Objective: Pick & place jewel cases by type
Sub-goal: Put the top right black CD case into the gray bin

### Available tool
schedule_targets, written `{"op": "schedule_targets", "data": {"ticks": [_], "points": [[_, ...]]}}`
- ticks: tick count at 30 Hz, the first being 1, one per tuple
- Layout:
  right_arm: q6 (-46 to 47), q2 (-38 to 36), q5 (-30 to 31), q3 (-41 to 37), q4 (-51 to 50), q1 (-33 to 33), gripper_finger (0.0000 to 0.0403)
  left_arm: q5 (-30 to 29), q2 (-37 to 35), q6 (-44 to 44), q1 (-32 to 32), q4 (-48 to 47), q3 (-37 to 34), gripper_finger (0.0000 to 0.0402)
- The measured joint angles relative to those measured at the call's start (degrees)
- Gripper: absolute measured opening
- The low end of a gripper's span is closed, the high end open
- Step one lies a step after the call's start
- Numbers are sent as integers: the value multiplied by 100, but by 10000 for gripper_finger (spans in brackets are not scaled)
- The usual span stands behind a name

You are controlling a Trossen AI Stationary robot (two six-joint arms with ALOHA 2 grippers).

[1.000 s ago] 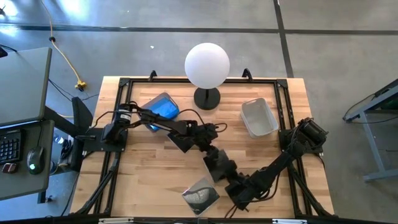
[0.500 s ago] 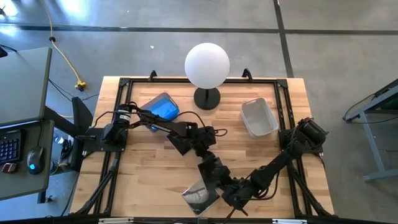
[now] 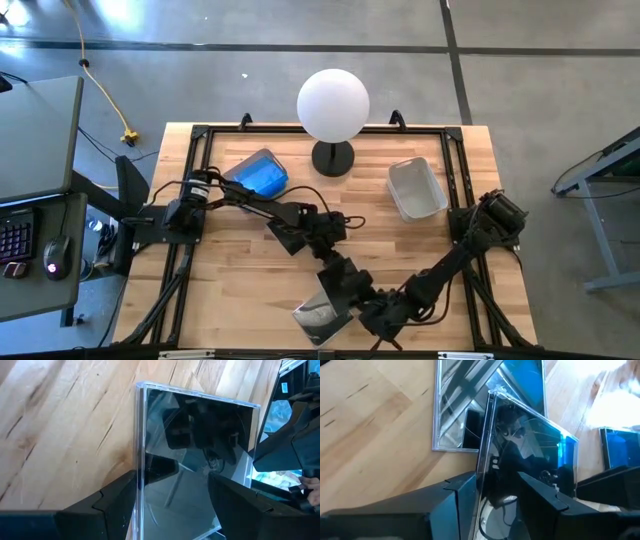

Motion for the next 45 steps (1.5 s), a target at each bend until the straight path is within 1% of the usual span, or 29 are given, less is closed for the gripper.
{"op": "schedule_targets", "data": {"ticks": [5,14,22,28,31,33,36,40,42,45], "points": [[123,0,-21,-1,-10,-6,134,-31,0,0,2,4,0,241],[27,0,-386,-1,-8,-150,134,-56,2,0,17,0,-4,241],[10,0,-271,1,143,-150,134,-59,3,-15,26,-13,-9,241],[12,0,-680,1,180,-156,134,-67,7,-7,26,-15,-9,241],[1,0,-685,1,227,-156,134,-71,7,0,26,-19,-9,241],[-190,0,-703,1,295,-156,134,-80,7,3,1,-24,-9,241],[-848,0,-718,1,472,-150,134,-74,7,7,-17,-24,-11,241],[-1837,0,-809,1,773,-170,134,180,7,174,-9,-42,-13,241],[-2149,0,-981,1,876,-198,134,558,11,196,-3,-42,-14,241],[-2259,0,-1434,1,1007,-264,134,1224,22,327,-7,-50,-24,241]]}}
